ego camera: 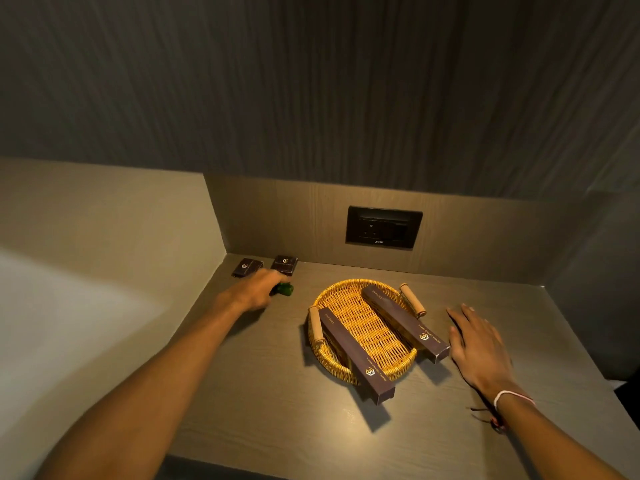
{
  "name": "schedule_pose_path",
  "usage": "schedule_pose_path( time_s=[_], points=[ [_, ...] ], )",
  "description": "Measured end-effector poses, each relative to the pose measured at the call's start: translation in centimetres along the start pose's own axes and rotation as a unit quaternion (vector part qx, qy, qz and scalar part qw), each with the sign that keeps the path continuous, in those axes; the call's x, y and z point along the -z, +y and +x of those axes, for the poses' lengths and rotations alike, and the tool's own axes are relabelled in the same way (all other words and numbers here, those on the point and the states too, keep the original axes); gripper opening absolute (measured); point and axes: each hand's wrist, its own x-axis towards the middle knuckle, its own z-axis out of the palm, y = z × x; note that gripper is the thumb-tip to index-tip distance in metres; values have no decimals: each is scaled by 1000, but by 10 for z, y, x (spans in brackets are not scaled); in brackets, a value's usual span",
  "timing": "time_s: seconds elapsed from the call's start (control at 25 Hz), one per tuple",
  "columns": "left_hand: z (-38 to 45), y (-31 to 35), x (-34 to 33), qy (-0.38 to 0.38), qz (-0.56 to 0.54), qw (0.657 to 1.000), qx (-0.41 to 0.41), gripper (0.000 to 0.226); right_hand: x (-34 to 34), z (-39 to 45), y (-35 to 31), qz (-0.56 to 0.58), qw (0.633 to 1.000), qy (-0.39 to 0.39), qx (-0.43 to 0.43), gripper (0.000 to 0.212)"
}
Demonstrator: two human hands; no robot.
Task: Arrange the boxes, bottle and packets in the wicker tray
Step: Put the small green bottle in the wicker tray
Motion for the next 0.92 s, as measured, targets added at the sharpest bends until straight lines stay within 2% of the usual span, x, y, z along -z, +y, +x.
schedule_pose_path(
  time_s=[0.08,0.16,0.28,0.48,0.64,0.76,0.92],
  points=[
    [1,-1,-12,6,14,1000,-14,54,-1,1,1,0,1000,-3,-2,51],
    [1,2,-15,48,27,998,-24,41,-1,1,0,1,1000,-4,-5,51],
    [2,8,-6,75,31,996,-27,37,-1,0,-1,-4,1000,0,-4,51],
    [6,33,25,68,20,992,-107,32,0,-1,-3,-1,1000,3,-4,51],
    [15,73,37,46,-31,984,-171,31,2,-2,-4,6,1000,2,-5,51],
    [26,99,32,38,-25,981,-187,19,3,-3,-6,5,1000,2,-4,51],
    [35,108,20,41,-1,983,-180,22,6,-4,-6,3,1000,12,-2,50]
  ],
)
